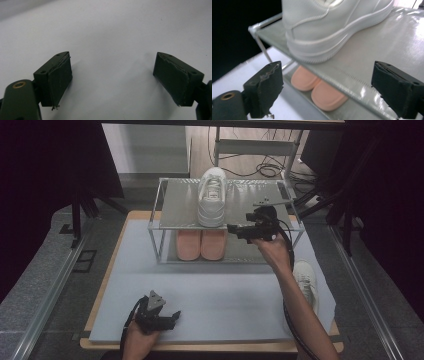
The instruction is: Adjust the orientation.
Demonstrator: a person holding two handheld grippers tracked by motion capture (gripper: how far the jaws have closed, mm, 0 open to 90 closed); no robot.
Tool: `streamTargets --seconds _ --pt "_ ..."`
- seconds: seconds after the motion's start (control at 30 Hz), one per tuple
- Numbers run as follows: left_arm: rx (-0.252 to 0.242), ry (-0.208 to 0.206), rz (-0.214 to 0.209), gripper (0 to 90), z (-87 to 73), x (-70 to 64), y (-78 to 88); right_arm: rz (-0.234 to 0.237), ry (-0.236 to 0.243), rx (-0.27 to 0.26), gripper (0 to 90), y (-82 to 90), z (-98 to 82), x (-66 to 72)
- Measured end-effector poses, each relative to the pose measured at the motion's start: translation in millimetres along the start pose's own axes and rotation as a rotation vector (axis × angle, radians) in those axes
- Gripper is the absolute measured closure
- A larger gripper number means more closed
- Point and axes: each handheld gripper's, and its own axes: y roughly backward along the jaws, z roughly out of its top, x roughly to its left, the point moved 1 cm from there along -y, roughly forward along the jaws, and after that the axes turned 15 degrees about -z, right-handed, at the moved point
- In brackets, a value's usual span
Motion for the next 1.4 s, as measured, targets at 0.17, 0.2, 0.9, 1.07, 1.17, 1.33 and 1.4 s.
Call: streamTargets --seconds 0.17,0.2,0.9,1.07,1.17,1.33,1.4 --pt "0.001 0.0 0.0 15.3 0.0 0.0 0.1 0.02 0.047 0.024 3.9 6.5 -11.7 8.5" --pt "0.003 -0.002 0.001 15.3 0.0 0.2 0.2 0.025 0.053 0.027 2.8 7.7 -13.5 9.7" --pt "-0.001 0.001 0.001 15.3 -0.1 -0.3 0.1 0.1 0.131 0.043 0.0 49.3 -60.9 26.3" --pt "-0.001 0.001 0.002 15.3 -0.2 -0.4 0.1 0.094 0.121 0.068 0.0 56.5 -71.4 21.2" --pt "-0.001 0.002 0.002 15.3 -0.2 -0.4 0.1 0.088 0.126 0.089 0.0 61.0 -78.6 17.8" --pt "0.0 0.001 0.002 15.3 -0.2 -0.3 0.1 0.057 0.174 0.112 0.8 69.1 -91.6 12.4" --pt "0.0 0.001 0.002 15.3 -0.2 -0.3 0.1 0.049 0.18 0.126 4.6 73.3 -96.0 10.7"
